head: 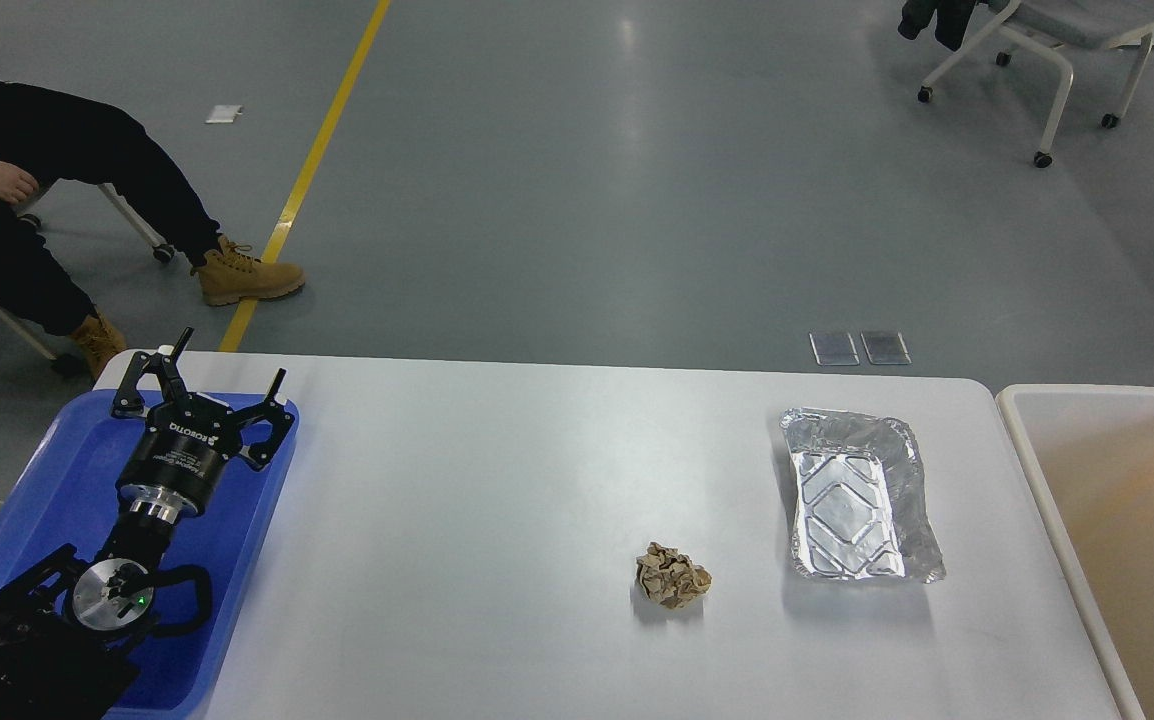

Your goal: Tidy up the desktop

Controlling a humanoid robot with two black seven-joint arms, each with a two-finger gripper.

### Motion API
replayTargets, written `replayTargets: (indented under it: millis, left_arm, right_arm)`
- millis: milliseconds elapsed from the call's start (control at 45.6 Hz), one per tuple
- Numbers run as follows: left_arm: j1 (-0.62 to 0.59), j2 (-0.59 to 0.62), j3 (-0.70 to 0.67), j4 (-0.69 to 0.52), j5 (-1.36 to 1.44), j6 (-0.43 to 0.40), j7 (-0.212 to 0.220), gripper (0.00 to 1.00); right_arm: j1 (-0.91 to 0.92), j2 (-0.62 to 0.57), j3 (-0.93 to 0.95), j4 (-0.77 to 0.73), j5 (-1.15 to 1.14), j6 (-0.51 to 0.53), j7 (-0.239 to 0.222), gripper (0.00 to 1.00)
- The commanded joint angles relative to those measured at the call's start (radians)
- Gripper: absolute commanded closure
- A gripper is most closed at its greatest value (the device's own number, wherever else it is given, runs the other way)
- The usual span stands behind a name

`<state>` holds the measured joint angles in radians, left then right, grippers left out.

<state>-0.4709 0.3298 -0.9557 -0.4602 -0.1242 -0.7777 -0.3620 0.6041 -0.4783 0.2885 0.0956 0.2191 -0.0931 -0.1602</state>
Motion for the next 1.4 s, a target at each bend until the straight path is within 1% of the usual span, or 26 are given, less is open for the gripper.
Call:
replayTargets:
  millis: [0, 285, 636, 724, 811, 921, 965, 1184, 1294, 1382]
  left_arm:
    - [0.0, 0.0, 0.0, 0.0, 0.0, 0.0, 0.0, 0.01]
    - [0.0, 0.0, 0.0, 0.0, 0.0, 0.0, 0.0, 0.01]
    - [0.0, 0.0, 0.0, 0.0, 0.0, 0.0, 0.0, 0.01]
    - [0.0, 0.0, 0.0, 0.0, 0.0, 0.0, 0.0, 0.01]
    - [0.0, 0.0, 0.0, 0.0, 0.0, 0.0, -0.002, 0.01]
    - [0.0, 0.0, 0.0, 0.0, 0.0, 0.0, -0.002, 0.01]
    - [0.0, 0.0, 0.0, 0.0, 0.0, 0.0, 0.0, 0.01]
    - [0.0, 0.0, 0.0, 0.0, 0.0, 0.0, 0.0, 0.01]
    - [0.0, 0.0, 0.0, 0.0, 0.0, -0.002, 0.0, 0.01]
    - [0.0, 0.0, 0.0, 0.0, 0.0, -0.002, 0.0, 0.01]
  right_arm:
    - [0.008, -0.005, -0.006, 0.001, -0.006, 0.018, -0.001, 0.0]
    - [0.037, -0.019, -0.012, 0.007, -0.009, 0.03, -0.001, 0.0]
    - [0.144, -0.045, -0.012, 0.015, -0.072, 0.133, -0.01, 0.0]
    - [0.181, -0.08, -0.015, 0.033, -0.073, 0.167, -0.01, 0.0]
    - [0.21, -0.149, -0.04, 0.128, -0.078, 0.174, -0.01, 0.0]
    - [0.269, -0.259, -0.091, 0.298, -0.098, 0.164, -0.01, 0.0]
    - [0.298, -0.313, -0.109, 0.381, -0.113, 0.162, -0.01, 0.0]
    - [0.41, -0.5, -0.175, 0.656, -0.216, 0.161, -0.009, 0.0]
    - [0.491, -0.586, -0.265, 0.777, -0.247, 0.161, -0.007, 0.0]
    - [0.597, -0.635, -0.379, 0.854, -0.248, 0.161, -0.002, 0.0]
